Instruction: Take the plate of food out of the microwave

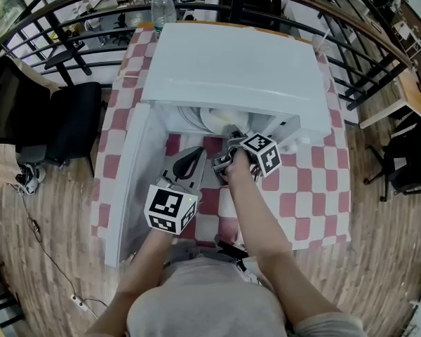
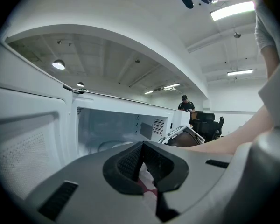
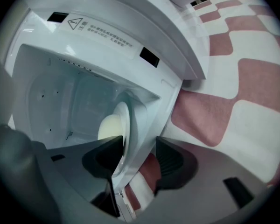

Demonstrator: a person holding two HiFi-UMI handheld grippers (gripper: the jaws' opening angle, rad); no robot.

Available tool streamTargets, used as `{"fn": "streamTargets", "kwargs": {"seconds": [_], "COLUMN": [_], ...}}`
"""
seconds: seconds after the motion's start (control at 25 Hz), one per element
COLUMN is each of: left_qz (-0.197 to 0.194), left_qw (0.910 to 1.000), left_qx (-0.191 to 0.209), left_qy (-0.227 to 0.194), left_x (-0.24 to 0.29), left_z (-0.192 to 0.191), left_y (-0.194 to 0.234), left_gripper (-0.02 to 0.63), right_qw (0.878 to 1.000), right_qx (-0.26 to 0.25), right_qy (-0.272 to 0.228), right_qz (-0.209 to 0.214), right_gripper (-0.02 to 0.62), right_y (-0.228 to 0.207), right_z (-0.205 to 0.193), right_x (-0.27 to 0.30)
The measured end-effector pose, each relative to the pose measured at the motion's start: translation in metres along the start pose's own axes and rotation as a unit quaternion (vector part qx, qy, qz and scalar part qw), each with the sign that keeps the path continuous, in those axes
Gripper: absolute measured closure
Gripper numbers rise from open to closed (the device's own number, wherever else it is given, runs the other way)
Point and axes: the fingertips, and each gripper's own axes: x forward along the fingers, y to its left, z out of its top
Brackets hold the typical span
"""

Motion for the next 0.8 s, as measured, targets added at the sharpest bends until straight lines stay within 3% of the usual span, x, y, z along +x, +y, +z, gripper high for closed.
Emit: {"fn": "streamTargets", "kwargs": {"seconds": [0.8], "left_qz": [-0.002], "left_qw": [1.0000], "left_qx": [0.005], "left_qy": [-0.005], "left_x": [-0.004], "left_z": [0.002], "left_y": [-0.005], "left_gripper": [0.606], "right_qw": [0.999], "right_qx": [-0.032], "right_qy": [0.008], "right_qz": [0.013], "right_gripper": [0.451], "right_y": [0.012], "right_z": [-0.003], "right_x": [-0.014]}}
